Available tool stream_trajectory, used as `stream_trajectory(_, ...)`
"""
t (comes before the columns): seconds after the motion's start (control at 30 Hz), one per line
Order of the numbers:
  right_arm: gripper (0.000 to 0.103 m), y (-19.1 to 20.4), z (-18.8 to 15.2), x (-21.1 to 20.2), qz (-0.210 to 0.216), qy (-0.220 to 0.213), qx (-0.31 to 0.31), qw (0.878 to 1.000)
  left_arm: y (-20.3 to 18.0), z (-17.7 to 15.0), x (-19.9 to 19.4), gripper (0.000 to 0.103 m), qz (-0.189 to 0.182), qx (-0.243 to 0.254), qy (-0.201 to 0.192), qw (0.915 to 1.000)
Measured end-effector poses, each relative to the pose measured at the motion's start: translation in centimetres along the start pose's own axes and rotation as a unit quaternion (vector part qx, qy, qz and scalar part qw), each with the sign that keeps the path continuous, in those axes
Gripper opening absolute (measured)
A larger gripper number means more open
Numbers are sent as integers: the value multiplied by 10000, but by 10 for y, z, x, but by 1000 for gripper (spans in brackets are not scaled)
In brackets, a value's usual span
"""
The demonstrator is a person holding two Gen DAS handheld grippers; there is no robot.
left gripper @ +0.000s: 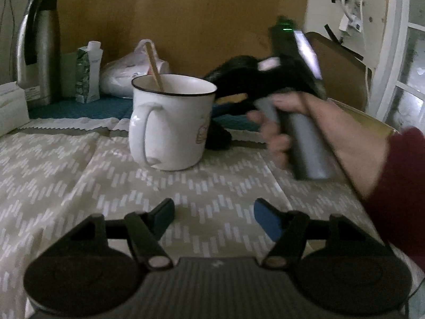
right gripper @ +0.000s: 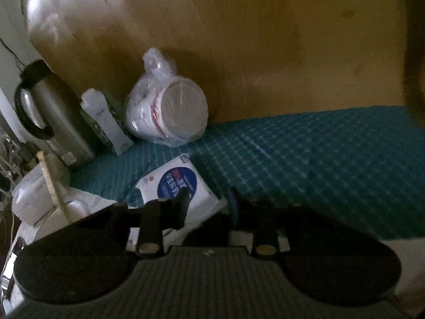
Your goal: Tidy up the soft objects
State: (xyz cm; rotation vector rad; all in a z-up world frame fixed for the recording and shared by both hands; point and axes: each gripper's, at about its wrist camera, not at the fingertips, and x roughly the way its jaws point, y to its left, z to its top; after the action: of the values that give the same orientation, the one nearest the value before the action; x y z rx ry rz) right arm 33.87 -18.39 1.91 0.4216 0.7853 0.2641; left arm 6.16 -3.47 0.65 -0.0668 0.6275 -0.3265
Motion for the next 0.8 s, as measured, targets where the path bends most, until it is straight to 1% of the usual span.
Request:
stream_trajectory(0.1, 36, 0, 3, 12, 187, 181, 14, 9997, 0, -1, 0, 66, -51, 33, -5, 10000)
stream_trajectory(0.13, 33, 2, 4, 12, 157, 198, -55, 9997, 0, -1, 0, 66, -69, 24, -16, 10000)
stream_trajectory(0.17, 26, 4, 4, 12, 92, 203, -182, 9996, 1, -2, 0, 66, -81, 8, -33, 10000)
stream_trajectory(0.2, 24, 4, 4, 10, 67, 208, -195, 9996, 1, -2, 0, 66, -85, -16, -56, 9999)
stream_trajectory(0.23, 17, 1, 3, 8, 113, 233, -76, 9996, 2, -2, -1, 66, -83, -38, -74, 9999)
stream_trajectory(0.27, 14, -3, 2, 3, 136, 228, 18, 9996, 2, -3, -1, 66, -89, -48, -79, 9999)
stream_trajectory(0.3, 13, -5, 1, 1, 75, 194, 31, 9998, 2, -2, -1, 66, -105, -51, -75, 9999)
stream_trajectory(0.4, 12, -13, -5, -15, -198, 25, 81, 9998, 3, -2, 0, 66, -135, -68, -53, 9999)
stream_trajectory(0.47, 12, -15, -8, -24, -485, -114, 82, 9987, 3, -2, 0, 66, -139, -73, -56, 9999)
stream_trajectory(0.53, 12, -12, -12, -34, -813, -250, -143, 9963, 3, -2, -1, 66, -131, -66, -70, 9999)
stream_trajectory(0.67, 12, 4, -24, -55, -1548, -459, -881, 9829, 2, -2, 0, 66, -104, -66, -55, 9999)
stream_trajectory(0.73, 12, 5, -32, -62, -1742, -469, -1071, 9777, 2, -2, 0, 66, -94, -77, -48, 9999)
stream_trajectory(0.77, 2, 4, -37, -67, -1809, -461, -1144, 9757, 2, -1, 0, 67, -88, -83, -48, 9999)
stream_trajectory(0.8, 2, 4, -43, -70, -1866, -431, -1206, 9741, 3, -1, 0, 67, -77, -90, -50, 9999)
